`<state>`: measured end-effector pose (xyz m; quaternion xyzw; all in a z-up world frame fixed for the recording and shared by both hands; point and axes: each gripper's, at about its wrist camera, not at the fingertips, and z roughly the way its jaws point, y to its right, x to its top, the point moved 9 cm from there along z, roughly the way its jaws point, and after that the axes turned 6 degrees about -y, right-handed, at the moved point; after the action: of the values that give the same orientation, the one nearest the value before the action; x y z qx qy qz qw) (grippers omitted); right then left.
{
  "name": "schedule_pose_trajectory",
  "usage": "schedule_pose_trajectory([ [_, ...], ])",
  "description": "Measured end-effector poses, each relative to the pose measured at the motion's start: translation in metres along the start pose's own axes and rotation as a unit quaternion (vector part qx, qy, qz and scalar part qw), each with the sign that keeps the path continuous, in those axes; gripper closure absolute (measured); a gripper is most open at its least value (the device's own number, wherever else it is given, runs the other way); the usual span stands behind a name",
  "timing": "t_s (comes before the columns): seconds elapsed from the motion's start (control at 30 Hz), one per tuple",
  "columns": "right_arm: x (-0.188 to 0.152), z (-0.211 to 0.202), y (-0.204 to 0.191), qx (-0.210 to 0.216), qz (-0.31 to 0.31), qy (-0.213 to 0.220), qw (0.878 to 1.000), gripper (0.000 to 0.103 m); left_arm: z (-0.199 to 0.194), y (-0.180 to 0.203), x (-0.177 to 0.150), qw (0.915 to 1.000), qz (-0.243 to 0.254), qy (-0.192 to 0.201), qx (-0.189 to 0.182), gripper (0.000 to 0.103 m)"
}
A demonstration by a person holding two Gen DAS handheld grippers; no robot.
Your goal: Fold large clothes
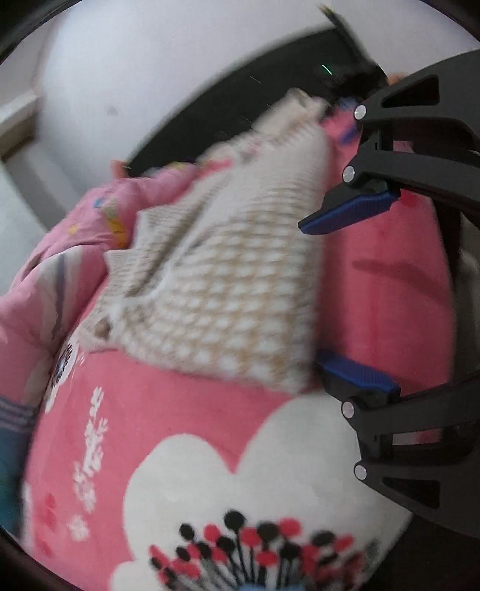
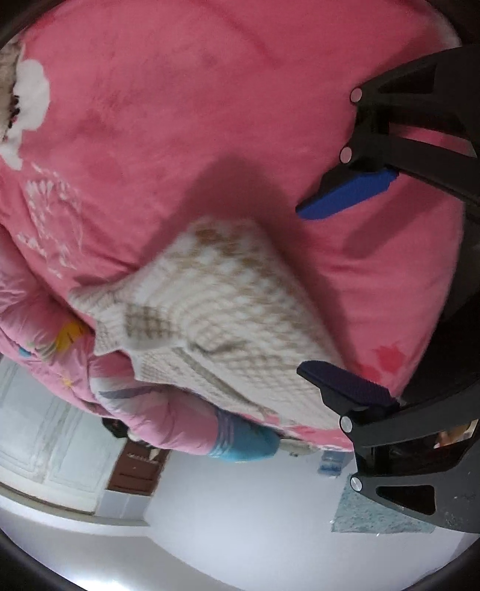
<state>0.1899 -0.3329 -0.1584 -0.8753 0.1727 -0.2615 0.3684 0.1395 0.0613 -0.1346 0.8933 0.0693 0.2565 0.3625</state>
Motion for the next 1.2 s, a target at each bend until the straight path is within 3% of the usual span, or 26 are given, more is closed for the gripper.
schedule_pose_trajectory([
  [0.13, 0.025, 0.008, 0.011, 0.010, 0.029, 0.025, 0.999, 0.046, -0.004, -0.013, 0.018, 0.9953, -0.067, 0.034, -0.060, 0.040],
  [0.23, 0.037, 0.013, 0.020, 0.016, 0.057, 0.040, 0.997, 0.060, -0.003, -0.016, 0.023, 0.9933, -0.090, 0.051, -0.052, 0.040],
  [0.33, 0.043, 0.017, 0.022, 0.001, 0.060, 0.043, 0.997, 0.071, 0.003, -0.014, 0.029, 0.9948, -0.079, 0.063, 0.008, 0.049],
  [0.4, 0.046, 0.015, 0.013, -0.017, 0.043, 0.043, 0.998, 0.081, 0.008, -0.012, 0.033, 0.9943, -0.059, 0.062, 0.064, 0.070],
  [0.43, 0.047, 0.010, 0.005, -0.029, 0.027, 0.048, 0.998, 0.086, 0.008, -0.011, 0.034, 0.9934, -0.047, 0.061, 0.085, 0.075],
  [0.47, 0.048, 0.002, -0.007, -0.045, 0.003, 0.058, 0.997, 0.087, 0.007, -0.006, 0.038, 0.9914, -0.025, 0.062, 0.113, 0.084],
  [0.53, 0.048, -0.011, -0.027, -0.059, -0.033, 0.076, 0.995, 0.090, -0.004, 0.015, 0.044, 0.9826, 0.032, 0.085, 0.162, 0.088],
  [0.7, 0.036, -0.049, -0.072, -0.049, -0.079, 0.096, 0.991, 0.091, -0.041, 0.061, 0.055, 0.9631, 0.112, 0.141, 0.200, 0.090],
  [0.77, 0.020, -0.068, -0.078, -0.043, -0.086, 0.098, 0.991, 0.091, -0.062, 0.069, 0.056, 0.9643, 0.118, 0.149, 0.184, 0.090],
  [0.87, -0.009, -0.084, -0.073, -0.032, -0.076, 0.089, 0.993, 0.091, -0.083, 0.069, 0.043, 0.9689, 0.126, 0.133, 0.166, 0.090],
  [0.97, -0.030, -0.075, -0.052, -0.048, -0.060, 0.067, 0.995, 0.089, -0.090, 0.048, 0.017, 0.9700, 0.135, 0.103, 0.174, 0.089],
  [1.07, -0.050, -0.046, -0.003, -0.098, -0.017, 0.006, 0.995, 0.077, -0.062, 0.010, -0.012, 0.9724, 0.113, 0.042, 0.200, 0.084],
  [1.1, -0.058, -0.038, 0.019, -0.114, 0.009, -0.024, 0.993, 0.069, -0.052, -0.005, -0.020, 0.9727, 0.098, 0.021, 0.209, 0.080],
  [1.2, -0.058, -0.052, 0.027, -0.073, 0.041, -0.018, 0.996, 0.059, -0.059, -0.024, -0.026, 0.9740, 0.070, 0.030, 0.213, 0.069],
])
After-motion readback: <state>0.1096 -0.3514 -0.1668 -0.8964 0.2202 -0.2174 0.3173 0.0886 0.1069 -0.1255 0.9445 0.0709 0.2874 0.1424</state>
